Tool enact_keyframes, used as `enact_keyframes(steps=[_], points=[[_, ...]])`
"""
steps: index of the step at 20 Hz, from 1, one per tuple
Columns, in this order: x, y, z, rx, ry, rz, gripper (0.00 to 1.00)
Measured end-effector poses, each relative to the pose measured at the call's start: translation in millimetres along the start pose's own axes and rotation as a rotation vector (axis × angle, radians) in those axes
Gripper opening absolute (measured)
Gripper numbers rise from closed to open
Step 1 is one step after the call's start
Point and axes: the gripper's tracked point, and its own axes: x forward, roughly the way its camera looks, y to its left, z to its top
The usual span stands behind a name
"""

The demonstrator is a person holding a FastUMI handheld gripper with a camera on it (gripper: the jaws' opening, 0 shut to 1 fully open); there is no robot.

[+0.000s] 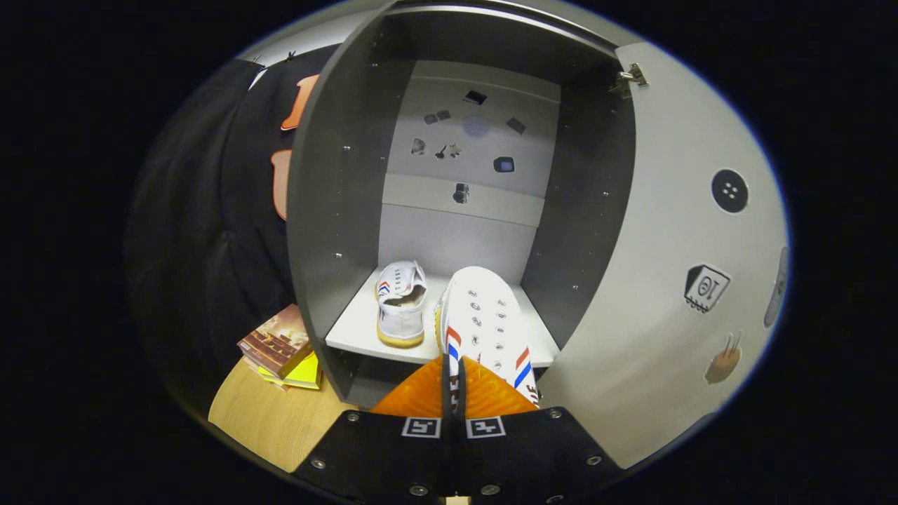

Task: Open the shoe cabinet door, grab the shoes and put them into the shoe cabinet, then close the shoe cabinet door.

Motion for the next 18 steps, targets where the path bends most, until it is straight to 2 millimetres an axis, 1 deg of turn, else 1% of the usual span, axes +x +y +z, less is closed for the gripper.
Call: enact_keyframes(steps=[2,4,6,8,9,10,11,12,14,15,17,18], points=[[35.9,0.0,6.2,0.01,0.015,-0.008,0.0],[74.7,-1.5,7.3,0.008,0.027,-0.018,0.0],[117.1,7.6,-3.2,-0.009,0.047,-0.036,0.0],[159.5,19.3,-23.7,-0.027,0.069,-0.056,0.0],[162.8,14.5,-23.5,-0.035,0.073,-0.061,0.0],[170.0,13.8,-26.8,-0.026,0.078,-0.065,0.0],[176.6,20.3,-33.8,-0.012,0.085,-0.063,0.0],[177.8,18.2,-32.0,-0.006,0.094,-0.057,0.0],[188.8,17.7,-33.9,-0.002,0.112,-0.045,0.0],[197.9,17.4,-34.0,-0.01,0.11,-0.044,0.0],[200.3,14.8,-29.7,-0.046,0.074,-0.051,0.02],[199.1,12.5,-26.1,-0.06,0.049,-0.058,0.06]])
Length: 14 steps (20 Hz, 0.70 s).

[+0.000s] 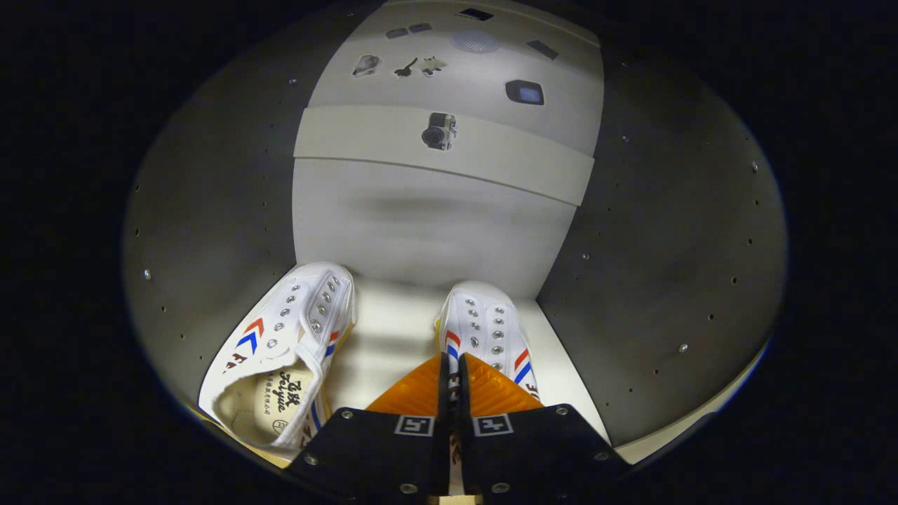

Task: Open the shoe cabinet door, grab the shoes and put them into the shoe cabinet, then close the shoe cabinet door.

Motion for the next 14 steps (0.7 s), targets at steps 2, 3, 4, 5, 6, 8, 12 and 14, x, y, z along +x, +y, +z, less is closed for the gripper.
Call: enact_keyframes(steps=[2,3,4,5,6,8,12,14], points=[[-8.7,-4.9,6.0,0.009,-0.038,-0.025,0.23],[-17.4,-5.7,7.7,0.033,-0.049,-0.029,0.34],[-26.4,-6.3,8.9,0.062,-0.056,-0.026,0.46],[-34.2,-7.4,11.8,0.091,-0.07,-0.019,0.63],[-44.6,-8.4,13.9,0.115,-0.083,-0.016,0.72],[-73.4,-11.8,17.9,0.158,-0.112,-0.012,0.91],[-138.6,-13.1,23.1,0.182,-0.175,0.023,0.94],[-178.6,-15.4,23.6,0.183,-0.202,0.049,0.94]])
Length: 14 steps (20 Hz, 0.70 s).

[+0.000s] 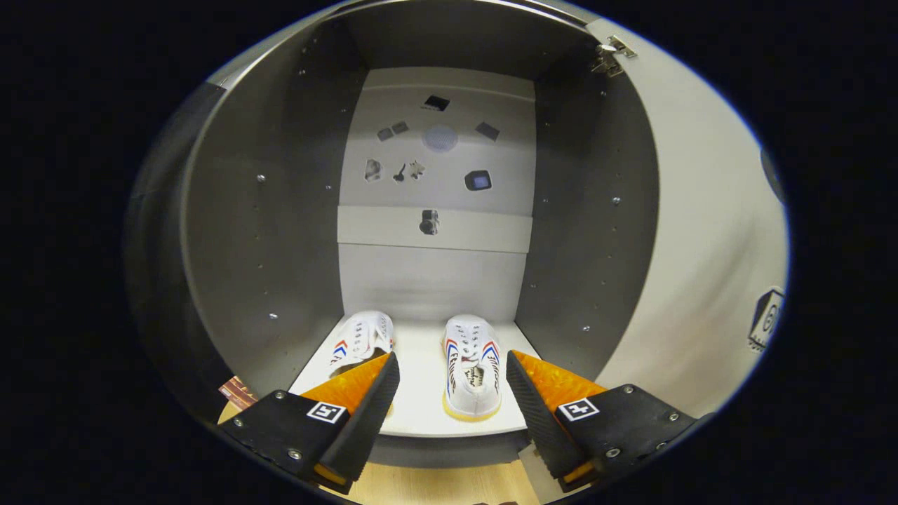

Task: Open the shoe cabinet door, grab the shoes and put them into the shoe cabinet, then close the shoe cabinet door.

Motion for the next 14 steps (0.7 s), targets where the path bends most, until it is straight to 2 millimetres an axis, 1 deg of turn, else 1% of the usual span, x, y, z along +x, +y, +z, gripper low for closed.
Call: enact_keyframes(steps=[2,5,8,11,14], points=[[-38.4,0.2,6.0,-0.001,-0.02,0.029,0.94],[-94.9,-3.4,5.3,0.004,-0.037,0.062,0.94],[-145.9,-13.9,7.2,-0.006,-0.069,0.061,0.94],[-195.0,-28.5,7.3,-0.021,-0.095,0.059,0.94],[-244.3,-38.2,-2.3,0.021,-0.094,0.092,0.94]])
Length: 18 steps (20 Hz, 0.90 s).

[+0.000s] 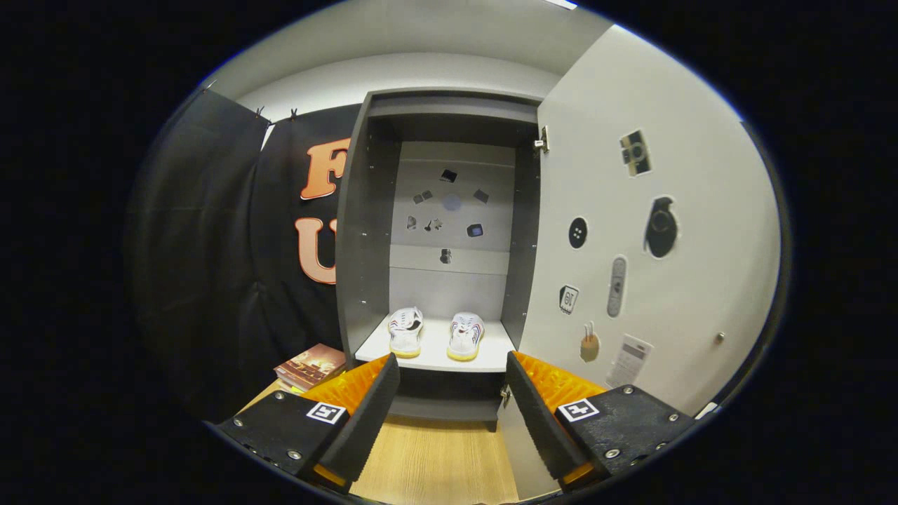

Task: Open the shoe cabinet door, grab the shoes and put them into the shoe cabinet, then close the shoe cabinet door.

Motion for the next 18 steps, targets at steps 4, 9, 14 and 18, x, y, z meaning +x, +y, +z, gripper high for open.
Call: enact_keyframes(steps=[4,9,14,18], points=[[-59.3,-34.5,-12.2,0.034,-0.005,-0.009,0.94],[-112.0,-106.8,-33.9,0.082,-0.014,-0.106,0.94],[-117.9,-176.7,-67.4,0.127,0.014,-0.216,0.94],[-95.3,-201.7,-93.5,0.152,0.047,-0.26,0.94]])
